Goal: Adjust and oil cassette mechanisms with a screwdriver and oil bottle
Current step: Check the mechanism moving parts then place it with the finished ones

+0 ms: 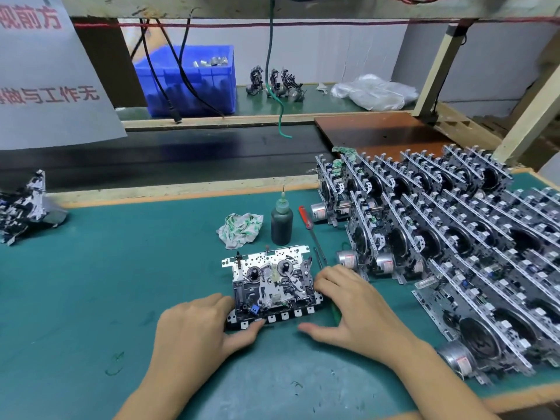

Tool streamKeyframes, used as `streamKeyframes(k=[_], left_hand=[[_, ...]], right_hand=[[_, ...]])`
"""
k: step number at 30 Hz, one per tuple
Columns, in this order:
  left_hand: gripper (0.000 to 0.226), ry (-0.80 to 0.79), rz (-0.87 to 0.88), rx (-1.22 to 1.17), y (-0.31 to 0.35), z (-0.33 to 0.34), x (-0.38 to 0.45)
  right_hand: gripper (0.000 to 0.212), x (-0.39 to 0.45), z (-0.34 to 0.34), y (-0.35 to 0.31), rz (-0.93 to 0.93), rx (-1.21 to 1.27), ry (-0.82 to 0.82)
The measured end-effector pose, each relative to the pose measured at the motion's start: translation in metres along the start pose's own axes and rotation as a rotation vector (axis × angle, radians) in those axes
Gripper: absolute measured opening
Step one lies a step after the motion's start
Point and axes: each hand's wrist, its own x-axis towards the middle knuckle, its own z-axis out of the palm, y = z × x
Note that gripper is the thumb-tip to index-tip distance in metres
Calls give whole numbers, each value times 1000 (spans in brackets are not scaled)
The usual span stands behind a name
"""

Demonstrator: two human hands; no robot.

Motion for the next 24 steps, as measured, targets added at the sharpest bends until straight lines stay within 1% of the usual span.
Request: streamKeyframes(k=[1,3,6,9,12,15,17,19,21,24], left_hand=[[54,14,1,-8,0,1,0],[62,2,-10,-26,0,1,-1],[62,-7,-33,-52,2,0,-2],[56,57,-67,-56,7,1,0],[60,95,-83,-42,8,7,1],[60,95,-28,-84,4,6,0],[60,52,-2,-121,1,4,1],[60,20,-13,-158,3,2,-1],[56,25,0,-185,5,2,-4],[56,61,55,-209,6,2,-7]], right_hand=[[56,0,0,0,5,-5,7],[52,1,2,-2,8,-54,73],[49,3,6,-4,3,-130,153],[49,2,8,-3,-12,-153,167],[53,0,8,1,-28,-96,155],[51,0,9,-2,-39,-103,193],[49,0,10,-5,-38,-137,239],[51,0,10,-5,-51,-154,248],[54,-1,10,-4,-51,-165,258],[55,-2,13,-6,-20,-166,306]])
